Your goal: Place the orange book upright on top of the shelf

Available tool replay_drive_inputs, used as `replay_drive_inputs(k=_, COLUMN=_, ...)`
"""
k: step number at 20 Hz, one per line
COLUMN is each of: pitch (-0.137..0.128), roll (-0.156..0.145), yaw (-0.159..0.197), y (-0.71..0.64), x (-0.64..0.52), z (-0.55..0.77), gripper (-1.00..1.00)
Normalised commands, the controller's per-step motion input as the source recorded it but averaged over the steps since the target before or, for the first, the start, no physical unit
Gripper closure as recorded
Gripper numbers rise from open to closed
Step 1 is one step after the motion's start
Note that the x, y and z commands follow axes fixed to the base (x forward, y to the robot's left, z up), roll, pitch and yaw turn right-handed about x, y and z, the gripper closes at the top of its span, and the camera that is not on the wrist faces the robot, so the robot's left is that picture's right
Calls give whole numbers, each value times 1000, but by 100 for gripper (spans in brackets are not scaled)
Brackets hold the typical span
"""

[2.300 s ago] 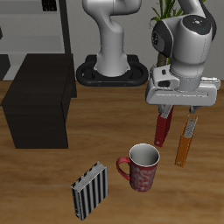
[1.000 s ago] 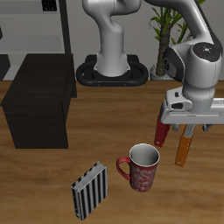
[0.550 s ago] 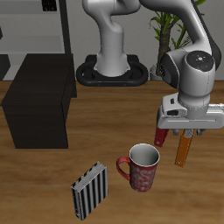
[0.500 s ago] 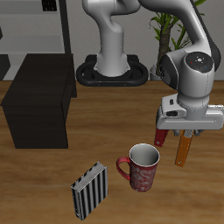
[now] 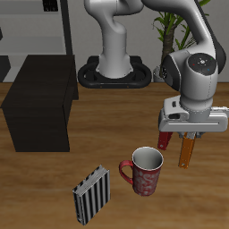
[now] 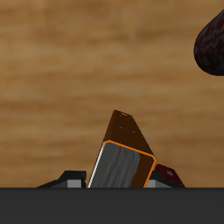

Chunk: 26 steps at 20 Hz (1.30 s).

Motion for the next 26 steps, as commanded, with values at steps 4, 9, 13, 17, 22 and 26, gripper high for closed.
replay_drive_inputs(k=4, pitch=-20, roll=49, yaw=15, y=-2, x=-217, z=450, gripper=100)
replay_drive_inputs(k=9, pitch=26, roll=62, yaw=32, y=-96, x=-300, z=695, gripper=100)
replay_drive_inputs(k=13, pitch=-2, roll=43, yaw=23, y=-120, x=-211, z=534, gripper=100)
replay_drive_inputs(k=17, pitch=-5, roll=47, yaw=32, y=-254, x=-307, z=752, gripper=100)
replay_drive_inputs(k=22, pitch=-62, roll=27, yaw=19, y=-258, x=-313, z=725, gripper=100)
replay_drive_inputs(k=26, pitch=-26, roll=16, yaw=14, y=-326, x=-314, z=576, gripper=100)
